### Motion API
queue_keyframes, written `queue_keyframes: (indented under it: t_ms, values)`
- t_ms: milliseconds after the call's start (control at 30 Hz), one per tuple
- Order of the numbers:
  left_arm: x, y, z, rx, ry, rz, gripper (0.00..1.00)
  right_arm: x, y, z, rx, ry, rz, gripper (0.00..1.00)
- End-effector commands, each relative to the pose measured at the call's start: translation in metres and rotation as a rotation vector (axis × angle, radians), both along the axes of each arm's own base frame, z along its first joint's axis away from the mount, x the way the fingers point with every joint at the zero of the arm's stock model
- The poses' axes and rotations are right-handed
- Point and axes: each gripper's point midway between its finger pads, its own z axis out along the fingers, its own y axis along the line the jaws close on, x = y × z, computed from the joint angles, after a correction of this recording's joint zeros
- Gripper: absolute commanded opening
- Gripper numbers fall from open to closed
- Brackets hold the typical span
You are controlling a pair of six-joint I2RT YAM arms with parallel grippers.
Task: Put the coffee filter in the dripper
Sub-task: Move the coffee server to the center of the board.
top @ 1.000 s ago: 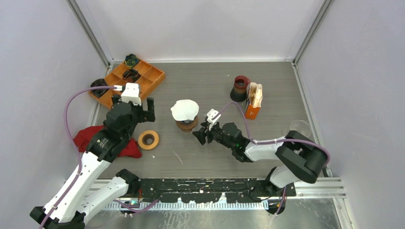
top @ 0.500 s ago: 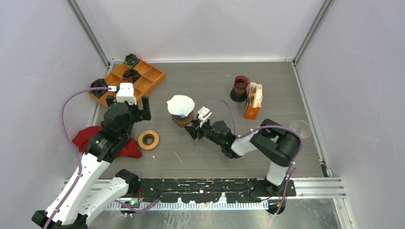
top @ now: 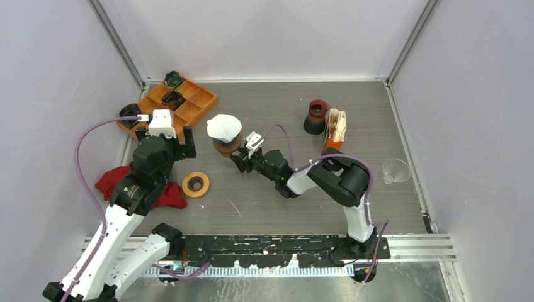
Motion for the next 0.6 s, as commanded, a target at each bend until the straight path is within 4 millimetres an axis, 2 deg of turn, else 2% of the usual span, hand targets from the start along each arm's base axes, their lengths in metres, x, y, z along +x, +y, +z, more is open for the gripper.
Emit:
queue_keyframes:
  t_ms: [0, 100, 300, 567]
  values:
    - [0.004, -0.001, 0.022, -0.058, -0.090, 0.007, 0.99, 0.011, 0.013, 0.038, 0.089, -0.097, -0.003, 0.49]
    - [0.004, -0.001, 0.021, -0.060, -0.090, 0.007, 0.99, 0.010, 0.008, 0.040, 0.093, -0.097, -0.018, 0.51]
    - [0.004, -0.003, 0.022, -0.066, -0.093, -0.005, 0.99, 0.002, -0.018, 0.046, 0.056, -0.094, -0.066, 0.60]
    - [0.003, -0.003, 0.023, -0.071, -0.095, -0.010, 0.99, -0.004, -0.066, 0.053, -0.054, -0.029, -0.152, 0.66]
